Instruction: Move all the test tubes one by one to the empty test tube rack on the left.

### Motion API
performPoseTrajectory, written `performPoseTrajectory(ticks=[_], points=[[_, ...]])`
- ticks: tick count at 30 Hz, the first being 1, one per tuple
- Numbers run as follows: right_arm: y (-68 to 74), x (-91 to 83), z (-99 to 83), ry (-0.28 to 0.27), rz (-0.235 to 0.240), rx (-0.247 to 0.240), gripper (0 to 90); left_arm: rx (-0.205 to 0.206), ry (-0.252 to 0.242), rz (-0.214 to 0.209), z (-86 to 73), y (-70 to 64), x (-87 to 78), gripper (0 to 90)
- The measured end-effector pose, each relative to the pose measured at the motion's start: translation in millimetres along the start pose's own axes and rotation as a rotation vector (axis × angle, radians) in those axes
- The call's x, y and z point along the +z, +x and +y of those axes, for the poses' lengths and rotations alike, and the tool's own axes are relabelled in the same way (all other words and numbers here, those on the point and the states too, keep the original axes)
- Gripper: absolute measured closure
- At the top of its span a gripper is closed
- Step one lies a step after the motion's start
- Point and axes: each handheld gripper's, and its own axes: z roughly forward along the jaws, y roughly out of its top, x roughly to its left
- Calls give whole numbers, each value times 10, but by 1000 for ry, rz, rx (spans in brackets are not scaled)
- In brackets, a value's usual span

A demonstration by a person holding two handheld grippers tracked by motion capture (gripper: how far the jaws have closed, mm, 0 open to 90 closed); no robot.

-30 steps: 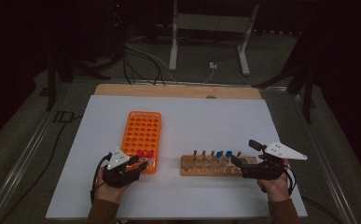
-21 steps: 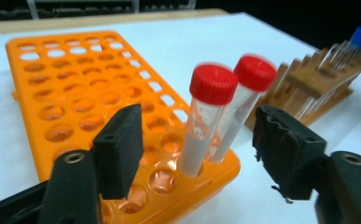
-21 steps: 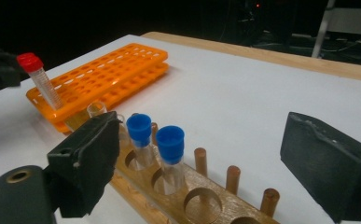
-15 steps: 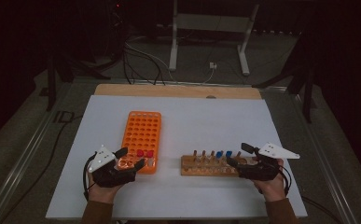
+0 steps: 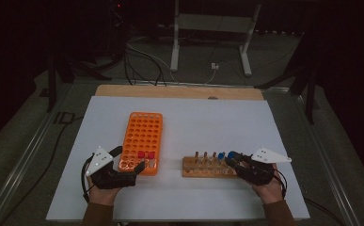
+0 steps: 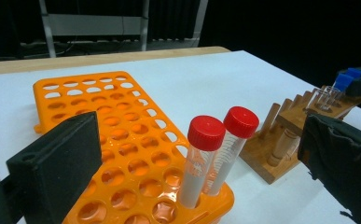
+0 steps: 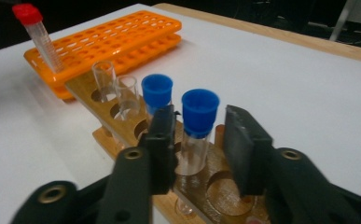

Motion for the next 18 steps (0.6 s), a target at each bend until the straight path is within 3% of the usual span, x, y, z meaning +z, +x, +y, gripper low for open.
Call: performPoseTrajectory(ticks=[6,18], points=[[31,40,-12,14,-1,-19,755,-8,-2,5,-7,9,-1,6],[53,14,43,4,7,-17,768,12,-1,7,3,-14,9,6]])
